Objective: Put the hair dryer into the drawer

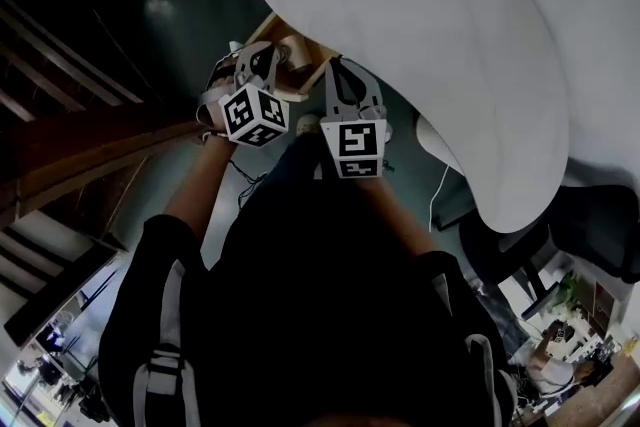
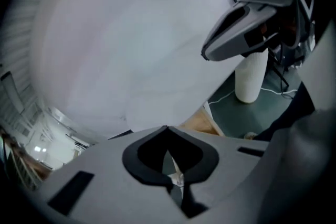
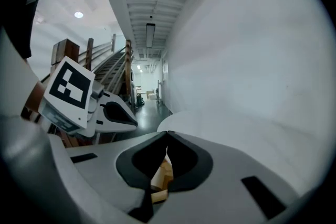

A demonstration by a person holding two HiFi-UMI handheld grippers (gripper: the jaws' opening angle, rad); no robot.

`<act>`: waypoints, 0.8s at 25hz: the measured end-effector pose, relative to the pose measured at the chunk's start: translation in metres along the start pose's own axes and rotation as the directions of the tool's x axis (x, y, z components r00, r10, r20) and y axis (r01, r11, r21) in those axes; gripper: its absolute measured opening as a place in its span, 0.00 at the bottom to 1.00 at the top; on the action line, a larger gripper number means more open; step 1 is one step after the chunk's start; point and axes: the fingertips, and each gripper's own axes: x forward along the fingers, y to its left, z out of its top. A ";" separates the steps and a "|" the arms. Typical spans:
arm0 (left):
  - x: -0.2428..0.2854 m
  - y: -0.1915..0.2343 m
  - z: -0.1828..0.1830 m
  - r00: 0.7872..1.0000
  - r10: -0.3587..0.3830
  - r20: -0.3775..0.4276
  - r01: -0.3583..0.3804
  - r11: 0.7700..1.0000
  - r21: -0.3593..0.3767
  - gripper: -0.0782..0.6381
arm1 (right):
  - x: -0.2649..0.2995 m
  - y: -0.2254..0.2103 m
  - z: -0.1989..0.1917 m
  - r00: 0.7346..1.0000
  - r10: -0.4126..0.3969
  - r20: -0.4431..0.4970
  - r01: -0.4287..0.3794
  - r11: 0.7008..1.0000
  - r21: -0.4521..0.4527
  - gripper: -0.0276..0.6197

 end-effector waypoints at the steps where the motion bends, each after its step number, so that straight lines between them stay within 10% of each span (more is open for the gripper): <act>1: -0.009 0.003 0.006 1.000 0.019 0.020 -0.018 0.999 -0.029 0.12 | -0.006 -0.003 0.006 1.000 -0.011 0.016 0.011 1.000 -0.001 0.08; 8: -0.072 0.028 0.045 0.973 0.152 0.175 -0.085 0.936 -0.342 0.12 | -0.049 -0.025 0.060 0.984 -0.086 0.158 0.087 0.996 0.001 0.08; 20: -0.176 0.061 0.110 0.823 0.349 0.449 0.004 0.786 -0.618 0.12 | -0.114 -0.019 0.136 0.943 -0.107 0.315 0.126 0.991 -0.041 0.08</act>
